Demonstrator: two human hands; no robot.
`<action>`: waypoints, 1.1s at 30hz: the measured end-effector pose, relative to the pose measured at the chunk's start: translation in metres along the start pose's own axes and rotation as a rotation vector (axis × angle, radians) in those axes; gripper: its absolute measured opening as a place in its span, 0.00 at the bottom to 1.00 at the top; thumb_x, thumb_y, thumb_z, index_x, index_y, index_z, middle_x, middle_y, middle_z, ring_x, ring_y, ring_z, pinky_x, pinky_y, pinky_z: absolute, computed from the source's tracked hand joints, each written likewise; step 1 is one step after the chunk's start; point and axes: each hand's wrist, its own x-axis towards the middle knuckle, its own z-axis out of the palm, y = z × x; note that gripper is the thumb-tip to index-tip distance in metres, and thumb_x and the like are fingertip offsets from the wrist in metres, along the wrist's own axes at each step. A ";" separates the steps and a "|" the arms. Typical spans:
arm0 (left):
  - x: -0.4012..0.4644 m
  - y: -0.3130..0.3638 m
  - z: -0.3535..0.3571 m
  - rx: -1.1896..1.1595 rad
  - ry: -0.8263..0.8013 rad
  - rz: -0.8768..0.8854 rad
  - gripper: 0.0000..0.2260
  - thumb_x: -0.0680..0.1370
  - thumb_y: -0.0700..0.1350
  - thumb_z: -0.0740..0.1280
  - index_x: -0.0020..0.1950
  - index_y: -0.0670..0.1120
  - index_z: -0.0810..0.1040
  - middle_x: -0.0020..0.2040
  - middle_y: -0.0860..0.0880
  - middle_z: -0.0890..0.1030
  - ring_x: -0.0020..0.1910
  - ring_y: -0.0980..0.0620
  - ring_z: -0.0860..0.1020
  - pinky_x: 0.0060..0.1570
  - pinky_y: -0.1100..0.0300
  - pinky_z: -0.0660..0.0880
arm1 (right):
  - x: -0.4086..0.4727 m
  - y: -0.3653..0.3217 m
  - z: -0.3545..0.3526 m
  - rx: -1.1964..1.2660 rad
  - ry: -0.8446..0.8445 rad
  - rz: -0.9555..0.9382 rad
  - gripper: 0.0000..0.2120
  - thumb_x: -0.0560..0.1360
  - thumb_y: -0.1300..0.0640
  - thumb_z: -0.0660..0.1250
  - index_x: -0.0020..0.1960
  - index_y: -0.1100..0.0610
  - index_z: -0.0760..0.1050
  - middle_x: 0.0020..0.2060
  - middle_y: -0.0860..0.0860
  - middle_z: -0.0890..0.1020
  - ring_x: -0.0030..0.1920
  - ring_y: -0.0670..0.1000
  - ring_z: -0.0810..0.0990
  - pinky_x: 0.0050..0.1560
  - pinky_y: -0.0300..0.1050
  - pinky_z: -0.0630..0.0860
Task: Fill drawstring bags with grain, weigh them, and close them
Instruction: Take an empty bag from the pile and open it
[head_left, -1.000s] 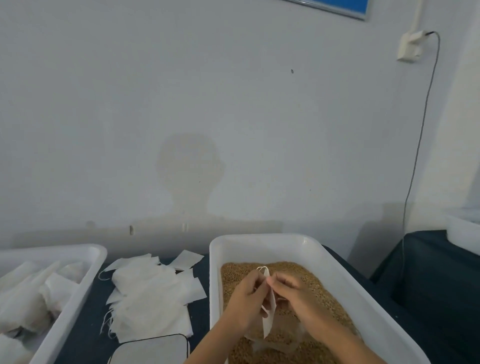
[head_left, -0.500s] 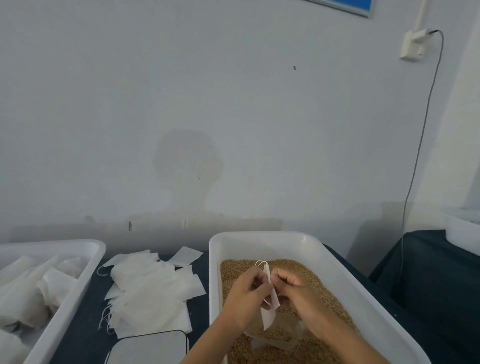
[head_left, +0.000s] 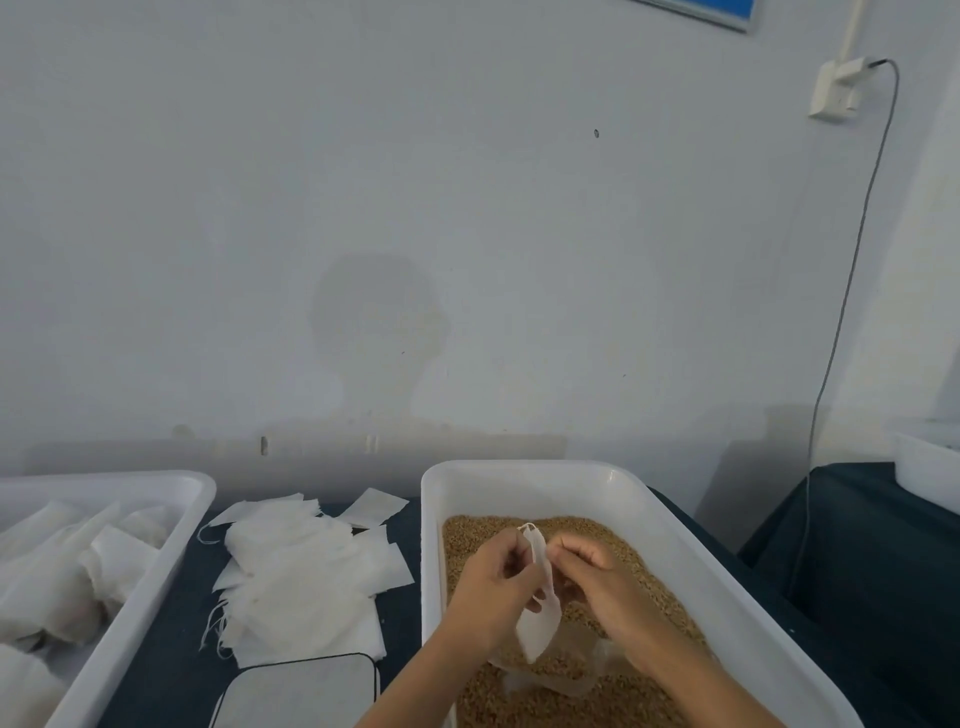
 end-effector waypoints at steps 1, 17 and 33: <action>0.000 -0.001 0.000 0.044 0.030 0.009 0.08 0.75 0.35 0.64 0.39 0.43 0.67 0.35 0.47 0.74 0.33 0.53 0.76 0.37 0.61 0.76 | 0.001 0.001 0.000 -0.027 0.031 0.002 0.15 0.80 0.62 0.59 0.35 0.59 0.74 0.29 0.50 0.76 0.31 0.48 0.75 0.34 0.39 0.74; -0.006 -0.003 0.007 0.827 0.161 0.324 0.08 0.79 0.47 0.60 0.48 0.45 0.75 0.55 0.53 0.64 0.54 0.55 0.66 0.49 0.68 0.66 | 0.001 0.010 -0.008 -0.315 0.180 0.135 0.16 0.81 0.55 0.58 0.38 0.58 0.76 0.32 0.52 0.80 0.32 0.47 0.78 0.38 0.41 0.77; -0.008 0.006 0.003 0.764 0.311 0.290 0.02 0.78 0.43 0.60 0.48 0.46 0.71 0.40 0.51 0.74 0.44 0.52 0.70 0.40 0.62 0.67 | -0.017 0.004 -0.060 -1.495 -0.160 -0.064 0.07 0.77 0.56 0.64 0.44 0.46 0.69 0.32 0.41 0.70 0.38 0.43 0.71 0.56 0.43 0.68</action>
